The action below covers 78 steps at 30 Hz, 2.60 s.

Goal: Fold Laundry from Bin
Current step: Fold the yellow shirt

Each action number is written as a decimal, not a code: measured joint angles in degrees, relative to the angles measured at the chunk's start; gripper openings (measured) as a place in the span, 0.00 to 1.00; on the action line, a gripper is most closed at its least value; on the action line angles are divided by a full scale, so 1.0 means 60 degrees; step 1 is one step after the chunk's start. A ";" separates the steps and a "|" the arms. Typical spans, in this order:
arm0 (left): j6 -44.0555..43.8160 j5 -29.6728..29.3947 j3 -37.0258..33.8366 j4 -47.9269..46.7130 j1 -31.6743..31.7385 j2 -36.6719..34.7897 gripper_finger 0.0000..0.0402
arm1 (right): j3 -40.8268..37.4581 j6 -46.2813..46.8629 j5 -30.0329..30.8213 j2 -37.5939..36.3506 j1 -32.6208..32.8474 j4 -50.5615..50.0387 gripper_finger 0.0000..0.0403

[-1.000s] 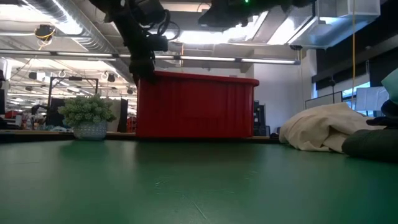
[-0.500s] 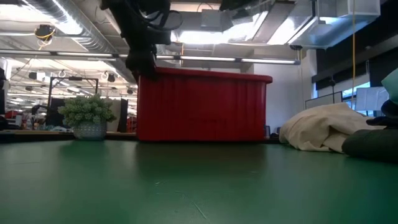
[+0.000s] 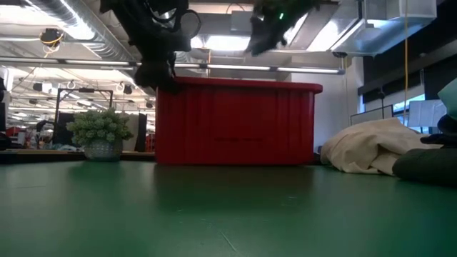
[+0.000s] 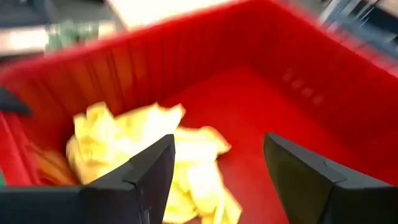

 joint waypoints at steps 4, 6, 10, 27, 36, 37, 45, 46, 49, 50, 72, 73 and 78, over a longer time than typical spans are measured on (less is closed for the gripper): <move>0.0031 -0.0170 -0.0219 0.0285 -0.0149 -0.0012 0.18 | -0.0004 -0.0142 -0.0198 0.1002 0.0013 0.0030 0.60; 0.0058 -0.0253 -0.0246 0.0417 -0.0286 -0.0008 0.18 | -0.0007 -0.0380 -0.0197 0.1411 0.0027 0.0394 0.60; 0.0237 -0.0474 -0.0306 0.0587 -0.0676 0.0019 0.18 | 0.0103 -0.0449 -0.0257 0.2051 -0.0014 0.0613 0.60; 0.0012 -0.0402 -0.0524 0.0819 -0.1149 -0.0017 0.18 | 0.3622 -0.1111 -0.0833 0.4381 -0.0237 -0.1729 0.60; -0.0067 -0.0576 -0.0741 0.1114 -0.1354 -0.0041 0.18 | 0.3625 -0.1106 -0.1621 0.5080 -0.0301 -0.2833 0.60; -0.0044 -0.0627 -0.0756 0.1155 -0.1411 -0.0041 0.18 | 0.3625 -0.1078 -0.1746 0.5185 -0.0301 -0.2981 0.60; 0.0071 -0.0648 -0.0796 0.1643 -0.1940 -0.0030 0.18 | 0.3625 -0.1098 -0.1796 0.5988 -0.0310 -0.3608 0.60; 0.0089 -0.0635 -0.0799 0.1750 -0.2027 -0.0030 0.18 | 0.3625 -0.1195 -0.1613 0.6103 -0.0308 -0.3647 0.60; 0.0168 -0.0598 -0.0806 0.1879 -0.2204 -0.0016 0.18 | 0.3621 -0.1296 -0.1155 0.6361 -0.0312 -0.3739 0.60; 0.0192 -0.0602 -0.0810 0.1885 -0.2217 -0.0016 0.18 | 0.3621 -0.1322 -0.1118 0.6423 -0.0312 -0.3793 0.60; 0.0435 -0.0711 -0.0824 0.1934 -0.2154 -0.0008 0.21 | 0.4748 -0.2144 0.0330 0.6527 -0.0105 -0.4910 0.01; 0.0428 -0.0714 -0.0824 0.1933 -0.2151 -0.0008 0.21 | 0.5018 -0.2123 0.0482 0.6414 -0.0073 -0.4867 0.01; 0.0401 -0.0707 -0.0828 0.1933 -0.2149 -0.0008 0.21 | 0.5877 -0.2185 0.1000 0.5398 0.0254 -0.4441 0.01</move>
